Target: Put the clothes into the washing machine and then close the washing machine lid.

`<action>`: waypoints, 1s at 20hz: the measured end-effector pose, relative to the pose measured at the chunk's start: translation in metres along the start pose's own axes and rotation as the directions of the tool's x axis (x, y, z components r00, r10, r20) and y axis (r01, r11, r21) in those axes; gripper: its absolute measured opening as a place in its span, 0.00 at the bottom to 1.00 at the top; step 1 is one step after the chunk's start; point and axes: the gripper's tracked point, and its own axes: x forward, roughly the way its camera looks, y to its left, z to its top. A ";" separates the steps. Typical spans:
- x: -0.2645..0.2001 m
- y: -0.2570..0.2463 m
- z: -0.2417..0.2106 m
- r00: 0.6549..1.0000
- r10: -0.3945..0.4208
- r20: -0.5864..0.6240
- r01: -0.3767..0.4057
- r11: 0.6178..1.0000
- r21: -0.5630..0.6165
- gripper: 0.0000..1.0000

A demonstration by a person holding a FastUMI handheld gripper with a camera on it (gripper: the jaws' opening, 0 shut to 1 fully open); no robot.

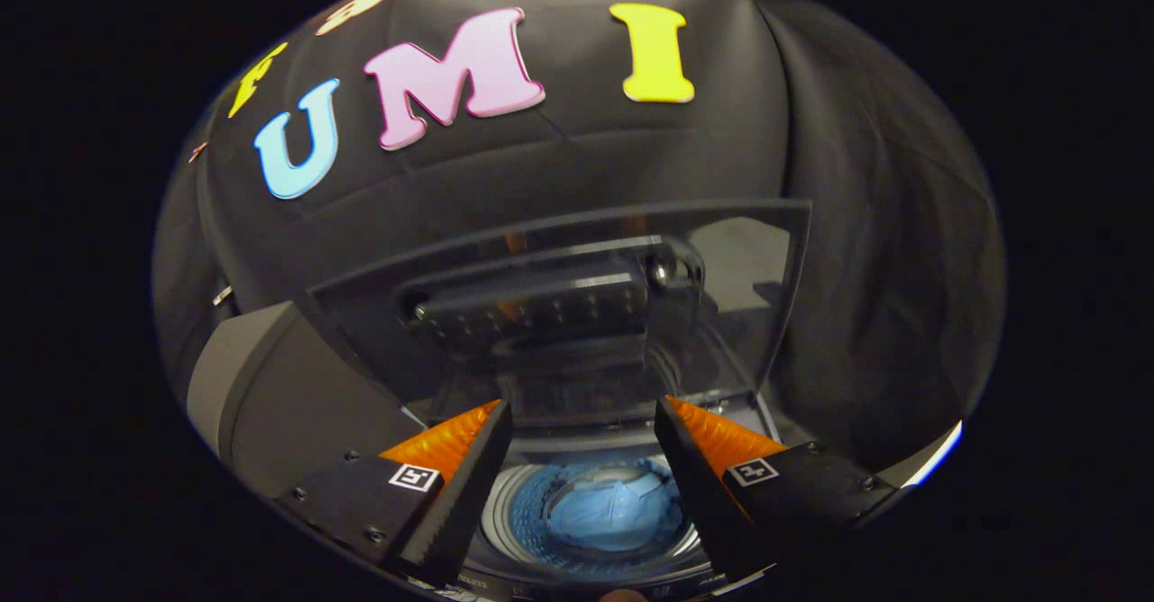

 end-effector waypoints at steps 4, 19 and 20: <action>-0.022 0.025 0.053 0.985 0.077 0.154 -0.071 0.996 -0.047 0.99; 0.060 0.030 0.108 0.987 0.042 0.155 -0.019 0.989 -0.147 1.00; 0.057 0.031 0.108 0.987 0.039 0.153 -0.018 0.990 -0.138 1.00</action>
